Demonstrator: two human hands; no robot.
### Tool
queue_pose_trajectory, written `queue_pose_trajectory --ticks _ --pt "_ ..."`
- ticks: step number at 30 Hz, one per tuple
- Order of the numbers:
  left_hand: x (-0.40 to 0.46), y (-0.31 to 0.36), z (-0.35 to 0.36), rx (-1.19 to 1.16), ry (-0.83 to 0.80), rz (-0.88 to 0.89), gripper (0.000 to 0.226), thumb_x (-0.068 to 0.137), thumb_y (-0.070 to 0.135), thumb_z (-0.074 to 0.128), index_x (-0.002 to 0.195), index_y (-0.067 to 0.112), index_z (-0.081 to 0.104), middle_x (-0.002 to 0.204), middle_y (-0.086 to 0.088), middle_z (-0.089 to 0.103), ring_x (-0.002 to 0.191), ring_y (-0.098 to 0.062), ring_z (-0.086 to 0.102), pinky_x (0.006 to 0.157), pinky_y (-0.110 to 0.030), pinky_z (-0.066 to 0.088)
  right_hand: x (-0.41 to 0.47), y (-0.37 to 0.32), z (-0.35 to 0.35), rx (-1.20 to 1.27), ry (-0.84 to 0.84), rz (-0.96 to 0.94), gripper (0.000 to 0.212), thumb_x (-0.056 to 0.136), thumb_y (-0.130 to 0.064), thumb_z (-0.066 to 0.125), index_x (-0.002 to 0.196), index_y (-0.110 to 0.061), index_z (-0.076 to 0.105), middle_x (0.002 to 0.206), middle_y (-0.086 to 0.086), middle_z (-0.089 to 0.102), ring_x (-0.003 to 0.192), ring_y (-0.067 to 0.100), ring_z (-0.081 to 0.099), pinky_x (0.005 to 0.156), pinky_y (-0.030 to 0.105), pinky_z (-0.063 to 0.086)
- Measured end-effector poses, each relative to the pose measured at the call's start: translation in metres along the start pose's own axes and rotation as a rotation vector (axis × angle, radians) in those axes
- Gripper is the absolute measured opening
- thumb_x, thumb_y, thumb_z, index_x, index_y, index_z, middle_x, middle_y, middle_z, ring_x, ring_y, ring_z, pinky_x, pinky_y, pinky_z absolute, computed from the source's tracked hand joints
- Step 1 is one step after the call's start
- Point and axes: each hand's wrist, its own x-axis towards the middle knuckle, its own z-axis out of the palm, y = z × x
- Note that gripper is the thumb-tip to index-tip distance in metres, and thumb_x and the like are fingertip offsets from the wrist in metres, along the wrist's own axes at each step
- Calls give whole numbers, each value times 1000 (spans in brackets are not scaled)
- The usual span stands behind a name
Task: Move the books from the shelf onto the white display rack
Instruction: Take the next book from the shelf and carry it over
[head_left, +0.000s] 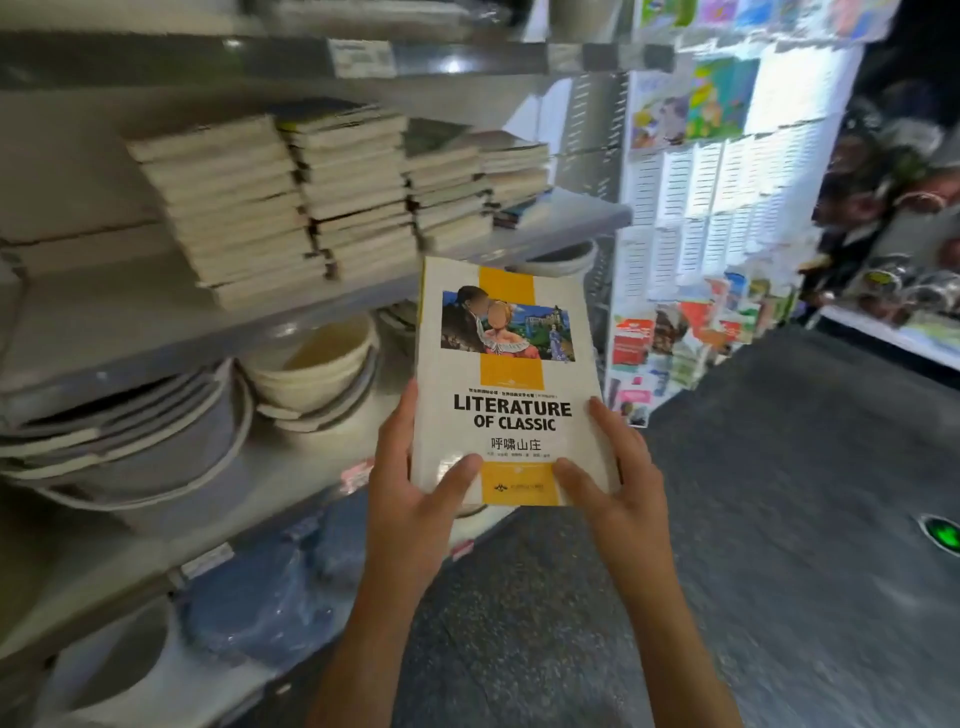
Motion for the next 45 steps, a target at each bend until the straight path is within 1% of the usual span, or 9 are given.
queue_pose_trajectory --ticks 6,10,15,18,21,25,30,35,45 --pt "-2 -2 87 33 -208 20 78 74 40 78 142 45 39 139 7 57 122 -6 58 92 -30 56 4 11 -87 93 101 151 63 92 -9 66 146 -30 40 130 -15 59 107 -7 62 78 16 56" --pt "10 -15 144 60 -368 32 85 75 49 72 150 37 34 143 7 51 127 -3 52 92 -15 49 18 37 -134 -31 213 194 62 93 -16 67 147 -31 41 141 -7 53 125 12 56 101 46 51" --pt "42 -42 228 78 -487 11 76 83 33 80 141 47 33 141 13 48 120 13 48 91 -8 45 54 63 -184 -131 377 176 60 91 -9 67 145 -22 44 146 -4 46 132 12 49 109 44 44" --pt "71 -62 286 45 -532 -43 72 87 16 75 134 52 34 137 10 54 117 5 56 90 -21 53 96 81 -218 -256 446 168 62 90 -7 69 146 -15 44 149 1 45 137 18 45 112 49 40" --pt "116 -79 353 1 -551 -103 68 87 12 73 144 33 41 129 13 60 105 11 60 80 -18 56 155 99 -255 -325 486 174 62 90 -9 68 147 -15 44 152 2 42 140 19 41 114 50 37" --pt "174 -87 427 19 -521 -111 62 87 21 75 140 29 43 122 9 61 100 6 62 80 -26 59 233 108 -292 -384 490 175 58 91 -8 67 145 -14 47 153 1 41 137 10 40 108 13 31" --pt "232 -98 521 34 -531 -61 64 82 27 79 135 28 44 117 14 59 97 7 61 72 -16 56 318 129 -340 -351 533 176 57 92 -9 67 145 -16 47 154 0 39 140 13 38 113 29 34" --pt "264 -119 609 126 -564 8 76 77 34 82 141 26 41 130 4 56 111 -12 60 83 -35 59 374 164 -400 -346 595 210 58 91 -12 67 144 -24 47 153 0 39 139 15 40 113 46 40" --pt "326 -154 817 211 -531 112 79 78 35 82 144 28 38 132 2 51 116 -18 55 85 -41 60 517 255 -553 -220 616 139 58 90 -12 69 144 -23 48 151 1 42 137 16 44 110 47 43"
